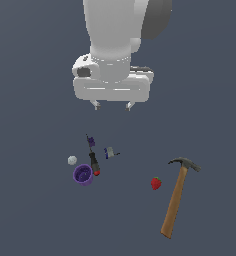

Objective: Pick up a designated object from a clutter of objects.

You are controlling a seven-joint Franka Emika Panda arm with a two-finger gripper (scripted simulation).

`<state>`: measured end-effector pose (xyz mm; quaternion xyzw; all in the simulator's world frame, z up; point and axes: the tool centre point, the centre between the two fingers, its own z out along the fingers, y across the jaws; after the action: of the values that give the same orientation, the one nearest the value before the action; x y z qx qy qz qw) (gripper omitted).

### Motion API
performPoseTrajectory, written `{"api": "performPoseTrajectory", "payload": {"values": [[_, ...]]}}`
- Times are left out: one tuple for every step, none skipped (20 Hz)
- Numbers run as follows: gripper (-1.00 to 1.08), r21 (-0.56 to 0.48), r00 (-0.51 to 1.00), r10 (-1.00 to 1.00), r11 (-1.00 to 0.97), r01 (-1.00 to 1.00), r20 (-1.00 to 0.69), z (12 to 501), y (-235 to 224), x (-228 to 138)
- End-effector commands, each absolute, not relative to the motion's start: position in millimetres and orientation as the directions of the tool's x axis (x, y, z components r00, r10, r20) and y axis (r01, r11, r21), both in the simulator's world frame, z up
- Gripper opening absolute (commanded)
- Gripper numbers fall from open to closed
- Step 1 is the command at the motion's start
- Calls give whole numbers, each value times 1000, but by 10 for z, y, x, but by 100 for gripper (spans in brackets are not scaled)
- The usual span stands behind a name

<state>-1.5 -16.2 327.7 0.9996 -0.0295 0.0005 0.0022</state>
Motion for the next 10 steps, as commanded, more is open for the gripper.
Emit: {"api": "performPoseTrajectory", "payload": {"values": [[100,4,998,-59,-998,-59,1,3277,-162,-15],[100,4,998,-58,-998,-58,1,3277,-160,-15],[100,3,998,-56,-998,-56,2,3278,-153,-15],[100,2,999,-52,-999,-52,2,3279,-142,-14],[100,0,999,-47,-999,-47,3,3280,-128,-14],[100,-3,999,-41,-999,-41,5,3282,-110,-14],[100,-6,999,-33,-999,-33,6,3284,-88,-14],[100,-9,1000,-25,-1000,-25,8,3286,-67,-14],[100,-11,1000,-19,-1000,-19,9,3287,-51,-14],[100,-13,1000,-15,-1000,-15,10,3289,-39,-14]]}}
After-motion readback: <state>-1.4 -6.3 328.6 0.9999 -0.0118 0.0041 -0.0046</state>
